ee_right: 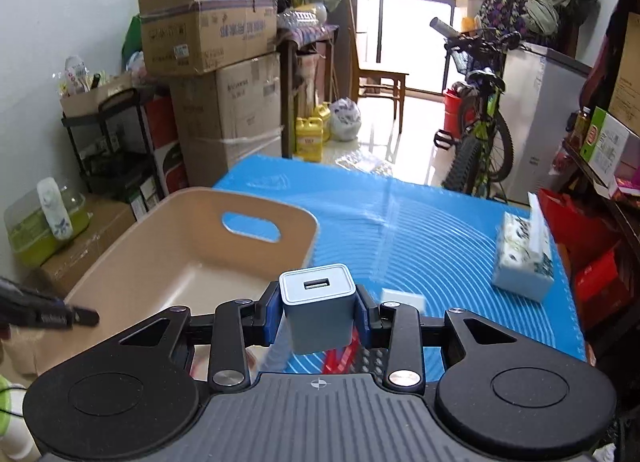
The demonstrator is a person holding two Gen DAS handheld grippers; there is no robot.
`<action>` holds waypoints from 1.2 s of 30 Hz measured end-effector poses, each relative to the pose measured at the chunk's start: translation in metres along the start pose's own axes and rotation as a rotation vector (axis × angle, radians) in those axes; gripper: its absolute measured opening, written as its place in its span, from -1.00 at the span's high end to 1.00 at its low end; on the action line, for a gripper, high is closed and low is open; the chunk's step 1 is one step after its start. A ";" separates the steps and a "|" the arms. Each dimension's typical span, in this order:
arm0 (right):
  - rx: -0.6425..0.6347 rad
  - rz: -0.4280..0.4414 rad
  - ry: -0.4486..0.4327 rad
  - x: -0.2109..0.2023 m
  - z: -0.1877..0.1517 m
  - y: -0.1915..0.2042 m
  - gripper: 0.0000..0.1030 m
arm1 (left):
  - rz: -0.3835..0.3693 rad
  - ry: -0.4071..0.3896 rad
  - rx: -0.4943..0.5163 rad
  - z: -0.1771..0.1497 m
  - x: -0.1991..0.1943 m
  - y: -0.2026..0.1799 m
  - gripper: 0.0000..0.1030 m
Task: Organize rigid objects
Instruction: 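Carry the white charger into the bin and drop it onto the tape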
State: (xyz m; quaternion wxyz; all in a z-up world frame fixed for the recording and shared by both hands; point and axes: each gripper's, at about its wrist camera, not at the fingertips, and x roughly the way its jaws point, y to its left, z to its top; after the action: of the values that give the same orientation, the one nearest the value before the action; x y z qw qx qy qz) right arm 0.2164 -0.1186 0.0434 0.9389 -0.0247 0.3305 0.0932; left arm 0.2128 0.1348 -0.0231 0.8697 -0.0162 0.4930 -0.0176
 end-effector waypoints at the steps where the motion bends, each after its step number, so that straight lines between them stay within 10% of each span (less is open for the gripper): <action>1: -0.005 0.007 -0.005 0.002 0.003 0.004 0.13 | 0.000 0.000 0.000 0.000 0.000 0.000 0.91; 12: -0.120 0.088 0.011 0.035 0.013 0.064 0.13 | 0.000 -0.002 -0.002 0.002 0.000 -0.001 0.91; 36: -0.253 0.059 0.355 0.117 -0.030 0.111 0.13 | -0.007 -0.003 0.001 0.001 0.001 0.000 0.91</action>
State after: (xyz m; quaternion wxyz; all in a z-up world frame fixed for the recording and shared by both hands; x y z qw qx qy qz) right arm 0.2656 0.0053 -0.0516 0.8521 -0.1485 0.4771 0.1557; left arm 0.2142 0.1348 -0.0236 0.8703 -0.0177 0.4917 -0.0210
